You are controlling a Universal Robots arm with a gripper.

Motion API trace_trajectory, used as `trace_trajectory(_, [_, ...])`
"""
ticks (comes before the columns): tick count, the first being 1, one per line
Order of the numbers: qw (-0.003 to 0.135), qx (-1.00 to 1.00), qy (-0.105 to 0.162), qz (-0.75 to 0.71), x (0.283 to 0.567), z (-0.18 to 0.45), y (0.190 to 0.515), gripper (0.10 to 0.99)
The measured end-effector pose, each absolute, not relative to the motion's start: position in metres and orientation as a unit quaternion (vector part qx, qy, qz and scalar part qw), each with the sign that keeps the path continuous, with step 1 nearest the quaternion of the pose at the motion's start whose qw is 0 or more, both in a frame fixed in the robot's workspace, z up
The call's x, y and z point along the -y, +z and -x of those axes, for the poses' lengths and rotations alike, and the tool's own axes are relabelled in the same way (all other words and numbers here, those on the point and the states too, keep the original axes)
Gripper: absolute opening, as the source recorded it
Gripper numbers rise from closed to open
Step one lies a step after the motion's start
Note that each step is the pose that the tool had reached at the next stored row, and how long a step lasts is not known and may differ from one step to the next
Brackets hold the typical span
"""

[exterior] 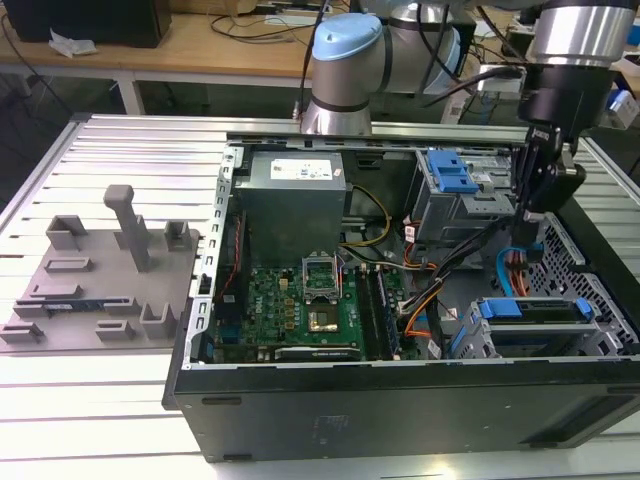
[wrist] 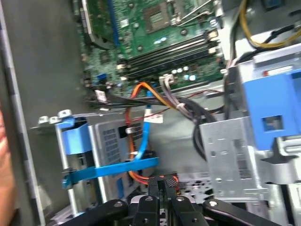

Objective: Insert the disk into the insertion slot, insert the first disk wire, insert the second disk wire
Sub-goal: 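Insert the first disk wire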

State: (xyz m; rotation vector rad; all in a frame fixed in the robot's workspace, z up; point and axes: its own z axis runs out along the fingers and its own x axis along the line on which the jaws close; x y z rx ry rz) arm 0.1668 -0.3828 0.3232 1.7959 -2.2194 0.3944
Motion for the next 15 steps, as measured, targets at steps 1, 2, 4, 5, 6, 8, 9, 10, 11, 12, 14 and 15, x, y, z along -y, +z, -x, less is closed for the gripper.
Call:
trace_trajectory(1, [0.125, 0.765, 0.13, -0.619, 0.384, -0.167, 0.324, 0.165])
trace_trajectory(2, [0.12, 0.765, 0.124, -0.62, 0.384, -0.167, 0.325, 0.165])
trace_trajectory(4, [0.11, 0.767, 0.111, -0.622, 0.388, -0.167, 0.333, 0.165])
trace_trajectory(5, [0.106, 0.768, 0.107, -0.623, 0.39, -0.167, 0.337, 0.165])
trace_trajectory(6, [0.104, 0.768, 0.104, -0.623, 0.392, -0.167, 0.339, 0.165])
trace_trajectory(8, [0.097, 0.769, 0.096, -0.624, 0.397, -0.167, 0.343, 0.165])
trace_trajectory(9, [0.092, 0.77, 0.09, -0.625, 0.4, -0.167, 0.345, 0.165])
trace_trajectory(10, [0.089, 0.771, 0.086, -0.625, 0.402, -0.167, 0.346, 0.165])
trace_trajectory(11, [0.087, 0.771, 0.083, -0.625, 0.404, -0.167, 0.347, 0.165])
trace_trajectory(12, [0.084, 0.771, 0.08, -0.626, 0.408, -0.167, 0.349, 0.165])
trace_trajectory(14, [0.081, 0.772, 0.076, -0.626, 0.418, -0.167, 0.353, 0.165])
trace_trajectory(15, [0.08, 0.772, 0.075, -0.626, 0.42, -0.167, 0.354, 0.165])
